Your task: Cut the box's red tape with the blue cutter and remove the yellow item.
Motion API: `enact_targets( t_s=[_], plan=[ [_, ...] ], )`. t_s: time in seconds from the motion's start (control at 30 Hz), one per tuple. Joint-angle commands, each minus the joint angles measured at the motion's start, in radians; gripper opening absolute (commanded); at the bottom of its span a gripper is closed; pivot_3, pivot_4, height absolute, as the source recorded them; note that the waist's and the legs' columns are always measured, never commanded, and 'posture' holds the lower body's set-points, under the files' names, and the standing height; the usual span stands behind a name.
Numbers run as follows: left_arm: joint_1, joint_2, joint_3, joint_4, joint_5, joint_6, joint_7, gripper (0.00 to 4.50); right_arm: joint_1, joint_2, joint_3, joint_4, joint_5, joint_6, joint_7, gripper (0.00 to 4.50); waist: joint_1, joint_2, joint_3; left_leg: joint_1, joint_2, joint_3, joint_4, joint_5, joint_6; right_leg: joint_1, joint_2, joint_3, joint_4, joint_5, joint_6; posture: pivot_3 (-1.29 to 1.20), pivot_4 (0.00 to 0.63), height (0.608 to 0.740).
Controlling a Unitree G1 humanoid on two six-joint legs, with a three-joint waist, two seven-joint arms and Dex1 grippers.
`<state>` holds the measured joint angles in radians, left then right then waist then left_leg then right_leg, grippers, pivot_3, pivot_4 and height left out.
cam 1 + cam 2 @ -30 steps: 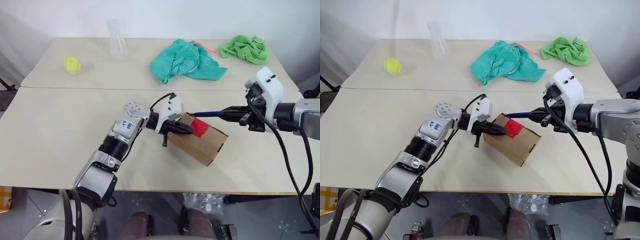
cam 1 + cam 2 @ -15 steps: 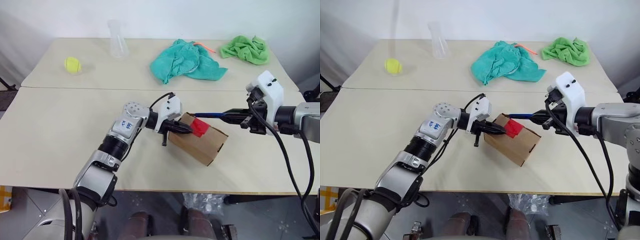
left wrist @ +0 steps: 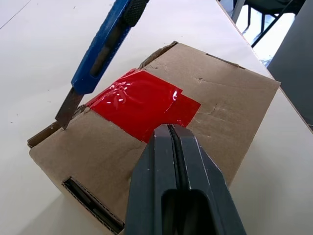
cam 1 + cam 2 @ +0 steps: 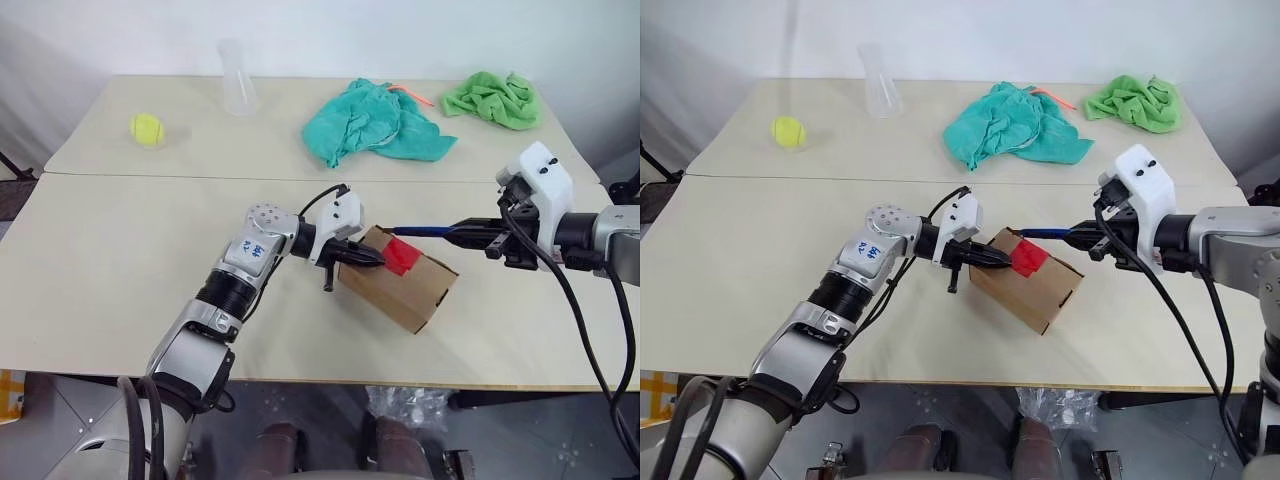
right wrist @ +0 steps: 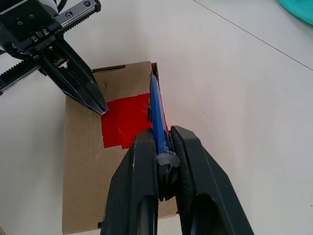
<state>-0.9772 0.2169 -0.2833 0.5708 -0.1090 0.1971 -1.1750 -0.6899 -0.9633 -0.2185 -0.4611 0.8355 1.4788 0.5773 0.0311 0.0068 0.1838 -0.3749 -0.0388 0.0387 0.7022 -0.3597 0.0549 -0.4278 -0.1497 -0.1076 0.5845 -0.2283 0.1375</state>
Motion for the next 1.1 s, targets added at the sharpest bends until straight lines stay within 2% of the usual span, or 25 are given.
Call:
enact_targets(
  t_s=[0.03,0.33,0.67,1.1],
  plan=[
    [-0.017,0.003,0.002,0.013,0.011,-0.007,-0.004,0.0,0.009,-0.031,-0.001,0.022,-0.029,-0.009,-0.009,0.14,0.0,0.0,0.0,0.0,0.0,0.0,0.0,0.0,0.0,0.0,0.0,0.0,0.0,0.0,0.0,0.0,0.15,0.74],
    [-0.013,0.002,0.001,0.009,0.011,-0.01,-0.011,0.0,0.003,-0.023,0.003,0.032,-0.028,-0.028,-0.019,0.14,0.0,0.0,0.0,0.0,0.0,0.0,0.001,0.0,0.0,0.0,0.0,0.0,0.0,0.0,0.0,0.0,0.15,0.74],
    [-0.012,0.002,0.003,0.012,0.012,-0.012,-0.007,0.0,-0.088,0.035,-0.013,0.004,0.015,0.025,-0.041,0.14,-0.003,0.0,0.0,0.0,0.0,0.0,0.001,0.0,0.0,0.0,0.0,0.0,0.0,0.0,0.0,0.0,0.15,0.74],
    [-0.018,0.009,0.001,0.022,0.016,-0.016,-0.02,0.0,-0.064,0.075,-0.032,-0.03,0.024,0.066,-0.069,0.14,-0.005,0.0,0.0,0.0,0.0,0.0,0.001,0.0,0.0,0.0,0.0,0.0,0.0,0.0,0.0,0.0,0.15,0.74]
  ],
)
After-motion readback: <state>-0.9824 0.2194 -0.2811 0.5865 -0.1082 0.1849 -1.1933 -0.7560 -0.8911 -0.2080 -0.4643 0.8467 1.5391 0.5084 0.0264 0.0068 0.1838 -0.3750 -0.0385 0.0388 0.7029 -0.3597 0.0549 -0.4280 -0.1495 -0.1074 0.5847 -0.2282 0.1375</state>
